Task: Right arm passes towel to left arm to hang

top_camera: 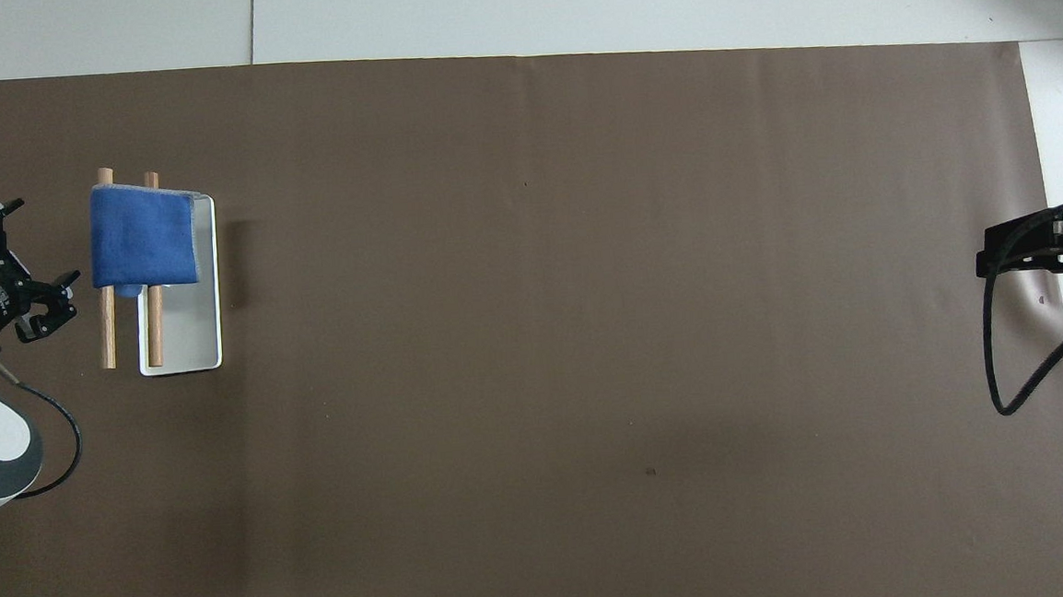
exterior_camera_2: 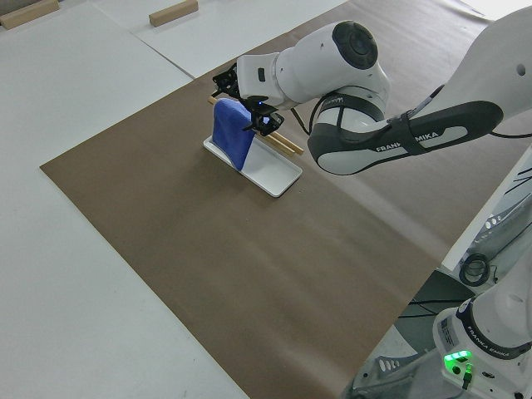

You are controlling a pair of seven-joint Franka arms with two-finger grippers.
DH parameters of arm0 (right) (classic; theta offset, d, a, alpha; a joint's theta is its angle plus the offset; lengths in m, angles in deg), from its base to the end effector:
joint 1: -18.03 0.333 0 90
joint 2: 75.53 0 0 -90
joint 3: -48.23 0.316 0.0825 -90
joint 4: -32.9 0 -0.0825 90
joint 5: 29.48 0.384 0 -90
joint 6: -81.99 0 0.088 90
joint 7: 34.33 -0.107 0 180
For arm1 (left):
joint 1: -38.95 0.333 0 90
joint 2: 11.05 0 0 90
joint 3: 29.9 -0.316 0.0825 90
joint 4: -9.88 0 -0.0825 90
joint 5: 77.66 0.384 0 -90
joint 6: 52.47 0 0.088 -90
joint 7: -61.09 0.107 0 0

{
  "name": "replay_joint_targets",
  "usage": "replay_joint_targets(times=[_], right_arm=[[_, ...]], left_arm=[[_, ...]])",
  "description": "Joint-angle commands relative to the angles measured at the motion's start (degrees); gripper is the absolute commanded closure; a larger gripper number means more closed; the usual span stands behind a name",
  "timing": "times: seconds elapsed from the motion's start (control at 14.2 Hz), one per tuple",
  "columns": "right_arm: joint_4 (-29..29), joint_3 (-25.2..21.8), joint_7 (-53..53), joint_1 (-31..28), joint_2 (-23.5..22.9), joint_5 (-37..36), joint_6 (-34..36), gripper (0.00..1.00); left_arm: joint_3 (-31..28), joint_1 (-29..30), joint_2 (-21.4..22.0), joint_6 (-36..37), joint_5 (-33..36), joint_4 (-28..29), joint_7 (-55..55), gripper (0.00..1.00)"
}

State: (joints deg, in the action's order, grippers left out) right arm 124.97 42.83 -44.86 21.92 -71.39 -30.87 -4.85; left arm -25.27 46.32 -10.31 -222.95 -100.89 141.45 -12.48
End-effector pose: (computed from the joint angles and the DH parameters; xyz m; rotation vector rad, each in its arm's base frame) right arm 0.5260 -0.0185 0.6416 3.1052 -0.3287 -0.0280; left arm 0.5533 0.0537 0.4309 1.6587 1.9033 0.5757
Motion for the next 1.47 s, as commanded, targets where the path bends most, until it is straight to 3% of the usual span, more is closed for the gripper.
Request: replay_joint_targets(times=[0.0,0.21,0.63,0.77,0.91,0.98,1.4], right_arm=[[2.68,0.31,1.05,-0.37,2.01,0.17,-2.37,0.00],[2.59,0.31,0.87,-0.28,2.01,0.17,-2.37,0.00],[-0.66,0.39,1.04,-0.55,-0.10,0.16,-0.17,0.00],[-0.22,0.39,1.04,-0.37,0.16,0.17,-0.44,0.00],[0.22,0.39,0.87,-0.37,0.43,0.51,-0.44,0.00],[0.22,0.39,0.87,-0.37,0.43,1.13,-0.44,0.00],[0.31,0.39,1.04,-0.37,0.43,1.40,-0.53,0.00]], left_arm=[[-0.67,-3.66,2.34,5.06,-0.24,-0.70,7.28,0.00],[-0.59,-6.92,3.30,5.85,0.03,-2.27,11.42,0.00],[-0.32,-12.62,5.24,16.49,0.38,-8.16,29.59,0.00],[-0.32,-13.95,4.98,18.59,6.84,-10.62,34.35,0.00],[-0.24,-14.05,4.11,25.33,16.94,-15.35,41.44,0.00],[-0.06,-14.05,2.97,29.54,18.47,-18.16,46.10,0.00],[-0.67,-11.41,-0.91,56.00,19.27,-36.53,72.49,0.00]])
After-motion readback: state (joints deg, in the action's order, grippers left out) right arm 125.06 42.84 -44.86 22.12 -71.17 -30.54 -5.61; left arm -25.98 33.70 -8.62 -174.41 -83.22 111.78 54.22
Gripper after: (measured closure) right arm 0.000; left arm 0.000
